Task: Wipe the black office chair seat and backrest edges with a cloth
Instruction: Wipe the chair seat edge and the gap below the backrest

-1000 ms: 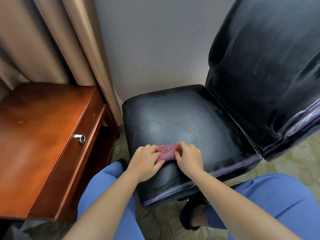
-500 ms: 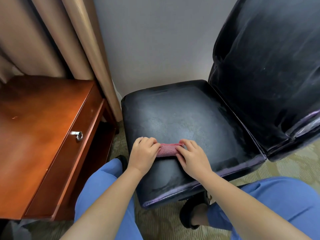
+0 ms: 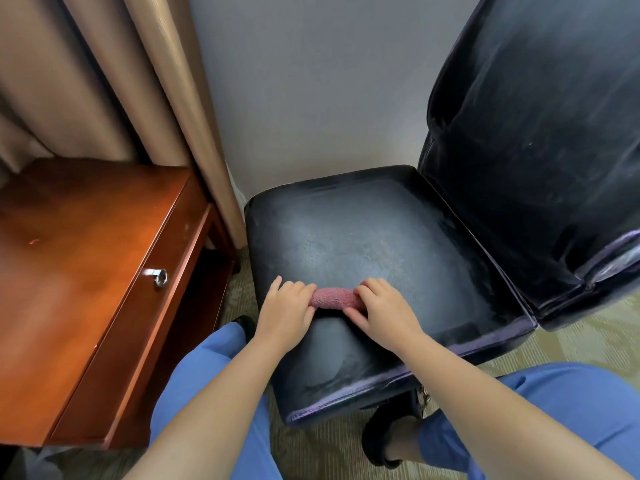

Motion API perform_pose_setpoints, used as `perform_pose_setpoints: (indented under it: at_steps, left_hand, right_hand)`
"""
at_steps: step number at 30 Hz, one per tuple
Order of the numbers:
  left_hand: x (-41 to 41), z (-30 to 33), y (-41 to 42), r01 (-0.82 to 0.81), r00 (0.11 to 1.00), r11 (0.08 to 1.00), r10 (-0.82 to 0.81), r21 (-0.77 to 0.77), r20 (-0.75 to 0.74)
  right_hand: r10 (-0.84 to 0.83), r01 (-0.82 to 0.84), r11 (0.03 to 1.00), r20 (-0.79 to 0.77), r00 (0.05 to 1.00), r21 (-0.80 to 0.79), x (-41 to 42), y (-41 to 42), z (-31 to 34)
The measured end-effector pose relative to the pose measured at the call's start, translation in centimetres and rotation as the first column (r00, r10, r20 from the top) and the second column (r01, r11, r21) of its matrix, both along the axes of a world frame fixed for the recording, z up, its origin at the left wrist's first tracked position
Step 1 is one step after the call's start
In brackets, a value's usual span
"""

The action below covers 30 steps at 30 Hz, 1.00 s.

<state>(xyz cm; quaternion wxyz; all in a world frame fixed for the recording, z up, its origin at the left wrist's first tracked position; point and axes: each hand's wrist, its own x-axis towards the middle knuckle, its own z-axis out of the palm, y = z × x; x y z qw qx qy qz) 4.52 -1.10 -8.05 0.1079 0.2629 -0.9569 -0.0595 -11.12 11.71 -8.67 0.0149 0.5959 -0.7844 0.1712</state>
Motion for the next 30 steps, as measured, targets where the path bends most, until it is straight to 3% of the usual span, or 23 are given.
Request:
perform_pose_setpoints:
  at_steps: [3,5,7,10,12,14,17,21,23,26,27,28,30]
  left_hand:
    - [-0.1,0.5,0.5,-0.080,0.990,0.983,0.098,0.167,-0.102]
    - [-0.2,0.9,1.3,-0.133,0.969,0.956,0.181,0.262,-0.168]
    - [-0.3,1.4,2.2,-0.191,0.926,0.909,0.292,0.369,-0.240]
    - [-0.1,2.0,3.5,-0.199,0.865,0.849,0.387,0.489,-0.320]
    - [0.3,2.3,4.3,-0.183,0.843,0.842,0.399,0.507,-0.359]
    - [0.9,2.4,5.1,-0.171,0.828,0.846,0.401,0.505,-0.392]
    - [1.9,2.4,6.4,-0.144,0.824,0.840,0.394,0.523,-0.407]
    - [3.0,2.6,7.7,-0.082,0.826,0.788,0.396,0.610,-0.401]
    - [3.0,3.0,8.1,-0.056,0.804,0.705,0.451,0.707,-0.387]
    - [3.1,3.4,8.5,-0.054,0.821,0.588,0.486,0.807,-0.300]
    - [3.3,3.2,8.6,-0.070,0.833,0.570,0.485,0.819,-0.267]
    - [3.6,3.0,8.7,-0.096,0.844,0.563,0.483,0.821,-0.232]
    - [4.5,2.0,8.5,-0.169,0.875,0.596,0.457,0.785,-0.159]
  right_hand:
    - [-0.054,0.053,0.993,0.002,0.999,0.106,-0.1,-0.2,0.5]
    - [-0.263,0.241,0.962,0.203,0.943,0.129,0.9,-0.8,1.3]
    - [-0.459,0.415,0.886,0.516,0.724,0.206,2.0,-1.2,2.1]
    - [-0.447,0.538,0.804,0.854,0.269,0.252,3.9,-1.6,3.1]
    - [-0.375,0.511,0.794,0.927,-0.017,0.330,5.1,-1.7,4.1]
    - [-0.319,0.465,0.794,0.920,-0.229,0.391,6.1,-1.5,5.0]
    - [-0.247,0.437,0.802,0.892,-0.380,0.408,6.6,-0.8,5.8]
    - [-0.241,0.354,0.868,0.919,-0.312,0.348,7.1,0.5,6.8]
    - [-0.227,0.344,0.883,0.933,-0.278,0.318,7.6,0.9,6.7]
    - [-0.195,0.457,0.839,0.947,-0.254,0.296,7.6,0.8,6.3]
    - [-0.231,0.491,0.822,0.957,-0.174,0.288,7.5,1.1,6.2]
    - [-0.301,0.501,0.821,0.953,-0.025,0.273,7.3,1.5,6.1]
    - [-0.421,0.412,0.881,0.787,0.451,0.234,6.7,3.1,5.6]
